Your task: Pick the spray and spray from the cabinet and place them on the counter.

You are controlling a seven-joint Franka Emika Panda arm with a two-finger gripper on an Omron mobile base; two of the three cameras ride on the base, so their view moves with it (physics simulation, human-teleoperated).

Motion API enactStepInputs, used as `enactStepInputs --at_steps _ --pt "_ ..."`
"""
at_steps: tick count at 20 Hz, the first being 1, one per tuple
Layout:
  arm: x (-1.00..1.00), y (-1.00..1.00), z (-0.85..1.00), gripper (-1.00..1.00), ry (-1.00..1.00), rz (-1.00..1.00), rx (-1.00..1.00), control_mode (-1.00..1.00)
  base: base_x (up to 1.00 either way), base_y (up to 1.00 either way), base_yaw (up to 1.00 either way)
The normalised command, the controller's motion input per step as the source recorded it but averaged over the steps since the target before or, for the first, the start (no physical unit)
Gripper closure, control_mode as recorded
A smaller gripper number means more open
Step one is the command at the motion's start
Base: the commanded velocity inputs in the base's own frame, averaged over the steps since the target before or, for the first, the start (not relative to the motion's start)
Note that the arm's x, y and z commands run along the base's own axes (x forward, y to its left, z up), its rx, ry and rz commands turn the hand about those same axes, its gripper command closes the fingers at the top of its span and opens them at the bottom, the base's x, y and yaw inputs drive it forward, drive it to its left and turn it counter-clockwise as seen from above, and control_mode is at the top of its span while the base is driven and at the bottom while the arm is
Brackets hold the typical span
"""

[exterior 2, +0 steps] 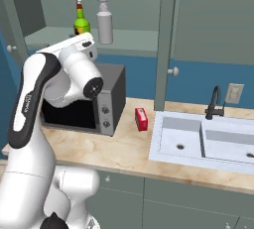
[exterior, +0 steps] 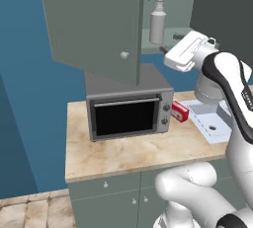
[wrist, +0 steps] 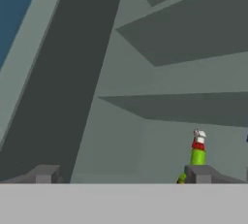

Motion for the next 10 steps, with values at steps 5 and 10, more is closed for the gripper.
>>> enactStepInputs --at_steps 5,10 --pt "0.15 0.28 0.15 -1.0 0.07 0.0 -0.02 -1.0 0.0 0.0 0.0" --pt "0.25 0.2 0.0 -1.0 0.07 0.0 0.0 -1.0 0.0 0.0 0.0"
